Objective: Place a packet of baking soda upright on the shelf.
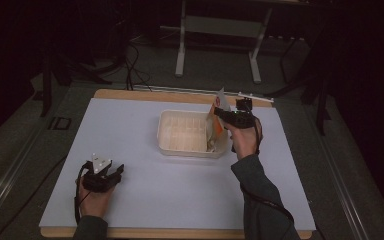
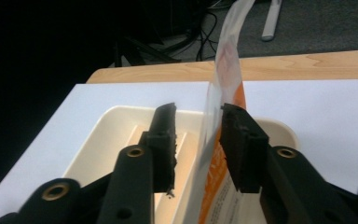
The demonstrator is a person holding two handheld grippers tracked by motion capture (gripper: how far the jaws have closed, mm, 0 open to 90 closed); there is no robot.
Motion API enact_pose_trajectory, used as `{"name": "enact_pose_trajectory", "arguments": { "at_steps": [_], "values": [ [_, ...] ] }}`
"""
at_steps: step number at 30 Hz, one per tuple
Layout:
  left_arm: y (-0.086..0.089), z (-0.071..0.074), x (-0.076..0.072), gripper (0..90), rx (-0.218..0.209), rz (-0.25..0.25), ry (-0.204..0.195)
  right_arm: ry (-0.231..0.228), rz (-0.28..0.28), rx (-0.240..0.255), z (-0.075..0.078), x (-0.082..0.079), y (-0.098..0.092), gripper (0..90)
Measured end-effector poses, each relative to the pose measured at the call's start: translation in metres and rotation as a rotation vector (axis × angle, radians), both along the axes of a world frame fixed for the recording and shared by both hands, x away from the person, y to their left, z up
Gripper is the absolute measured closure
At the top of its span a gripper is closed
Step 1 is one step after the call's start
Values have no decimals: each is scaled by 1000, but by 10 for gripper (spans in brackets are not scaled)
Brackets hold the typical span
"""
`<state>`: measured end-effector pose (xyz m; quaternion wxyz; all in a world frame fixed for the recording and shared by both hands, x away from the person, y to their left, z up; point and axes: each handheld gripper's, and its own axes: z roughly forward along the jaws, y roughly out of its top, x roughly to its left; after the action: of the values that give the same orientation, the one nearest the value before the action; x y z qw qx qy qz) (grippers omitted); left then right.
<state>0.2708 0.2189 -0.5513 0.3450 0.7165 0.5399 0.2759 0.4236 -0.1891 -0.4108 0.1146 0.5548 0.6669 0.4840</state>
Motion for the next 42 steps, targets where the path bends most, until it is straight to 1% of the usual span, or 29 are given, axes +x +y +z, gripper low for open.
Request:
{"name": "enact_pose_trajectory", "arguments": {
  "at_steps": [3,6,7,8,11,12,16,17,19,20,23,27,28,29,33,34,38,42],
  "values": [
    [0,0,0,513,-1,1,0,-5,-12,-12,-2,0,-1,559],
    [0,0,0,513,0,0,0,26,-32,-33,-2,0,-2,512],
    [0,0,0,513,-1,1,0,35,-29,-41,-2,0,-2,494],
    [0,0,0,513,-1,2,0,34,-29,-48,-2,0,-2,484],
    [0,0,0,512,-1,2,0,9,-24,-79,-1,-3,-4,454],
    [0,0,0,512,-1,2,0,4,-18,-83,0,-4,-4,449],
    [0,0,0,512,-1,4,-2,2,5,-90,4,-7,-6,445],
    [0,0,0,512,-2,5,-3,2,14,-92,5,-8,-7,456],
    [0,0,0,512,-4,6,-4,17,35,-95,8,-10,-7,465],
    [0,0,0,512,-6,7,-5,15,41,-96,9,-11,-8,465],
    [0,0,0,512,-7,7,-6,13,48,-92,13,-14,-11,465],
    [1,0,0,511,-7,7,-6,22,78,-99,18,-20,-14,465],
    [1,0,0,511,-7,7,-6,22,78,-99,18,-20,-14,465],
    [1,0,0,511,-7,7,-7,26,99,-105,21,-24,-16,464],
    [0,0,0,511,-11,10,-7,29,116,-116,23,-29,-17,465],
    [0,0,-1,511,-9,10,-7,26,125,-123,24,-33,-19,461],
    [1,0,0,511,-8,10,-7,17,132,-123,25,-39,-23,457],
    [0,0,0,511,-9,10,-8,-1,140,-101,27,-49,-30,455]
  ]
}}
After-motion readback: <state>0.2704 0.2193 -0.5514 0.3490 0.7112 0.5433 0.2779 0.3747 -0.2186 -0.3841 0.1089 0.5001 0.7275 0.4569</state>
